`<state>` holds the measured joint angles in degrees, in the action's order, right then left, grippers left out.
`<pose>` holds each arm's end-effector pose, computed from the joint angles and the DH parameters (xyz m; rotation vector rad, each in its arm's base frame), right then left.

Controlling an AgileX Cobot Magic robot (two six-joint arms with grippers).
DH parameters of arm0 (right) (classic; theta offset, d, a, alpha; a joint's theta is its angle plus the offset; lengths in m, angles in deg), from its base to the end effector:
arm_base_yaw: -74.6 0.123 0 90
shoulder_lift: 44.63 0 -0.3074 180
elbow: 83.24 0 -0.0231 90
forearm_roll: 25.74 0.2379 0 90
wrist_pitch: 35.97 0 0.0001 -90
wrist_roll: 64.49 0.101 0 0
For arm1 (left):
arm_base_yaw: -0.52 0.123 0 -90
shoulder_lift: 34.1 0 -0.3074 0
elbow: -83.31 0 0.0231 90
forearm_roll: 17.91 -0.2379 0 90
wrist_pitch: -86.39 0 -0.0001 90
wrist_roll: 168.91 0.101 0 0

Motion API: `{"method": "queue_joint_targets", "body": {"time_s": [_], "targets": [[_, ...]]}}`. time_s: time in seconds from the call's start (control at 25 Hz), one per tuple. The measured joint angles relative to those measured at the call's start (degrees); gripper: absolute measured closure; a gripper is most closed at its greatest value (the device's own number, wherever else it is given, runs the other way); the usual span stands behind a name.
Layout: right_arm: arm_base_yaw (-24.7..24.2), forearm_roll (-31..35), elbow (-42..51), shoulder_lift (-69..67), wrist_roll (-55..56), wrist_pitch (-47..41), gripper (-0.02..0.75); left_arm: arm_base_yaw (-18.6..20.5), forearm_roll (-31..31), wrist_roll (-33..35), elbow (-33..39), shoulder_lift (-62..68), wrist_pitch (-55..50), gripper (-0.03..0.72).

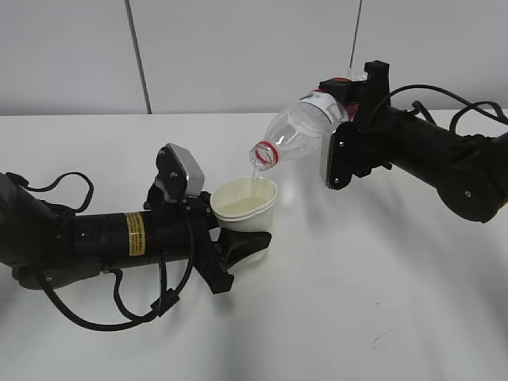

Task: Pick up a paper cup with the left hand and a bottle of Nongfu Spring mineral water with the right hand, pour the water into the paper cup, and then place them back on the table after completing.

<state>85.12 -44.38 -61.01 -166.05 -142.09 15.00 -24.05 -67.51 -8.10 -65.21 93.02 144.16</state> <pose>0.4058 0.1009 0.2002 -1.4307 0.9384 -0.8400 0.3049 -0.2109 0.1250 1.0476 1.6535 -0.8194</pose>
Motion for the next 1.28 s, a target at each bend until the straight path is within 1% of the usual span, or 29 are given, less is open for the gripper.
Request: {"method": "queue_joint_targets", "body": {"time_s": [0.28, 0.56, 0.68, 1.04, 1.28], "targets": [[0.0, 0.0, 0.0, 0.0, 2.9, -0.6, 0.298, 0.0, 0.2, 0.0, 0.0, 0.0, 0.0, 0.321], [0.0, 0.3, 0.0, 0.0, 12.1, -0.9, 0.298, 0.0, 1.2, 0.0, 0.0, 0.0, 0.0, 0.321], [0.0, 0.7, 0.0, 0.0, 19.3, -1.1, 0.298, 0.0, 1.6, 0.0, 0.0, 0.0, 0.0, 0.321], [0.0, 2.4, 0.0, 0.0, 48.1, -1.8, 0.298, 0.0, 4.9, 0.1, 0.0, 0.0, -0.1, 0.321], [0.0, 2.7, 0.0, 0.0, 62.3, -2.8, 0.298, 0.0, 7.2, 1.3, 0.0, 0.0, -0.5, 0.321]]}}
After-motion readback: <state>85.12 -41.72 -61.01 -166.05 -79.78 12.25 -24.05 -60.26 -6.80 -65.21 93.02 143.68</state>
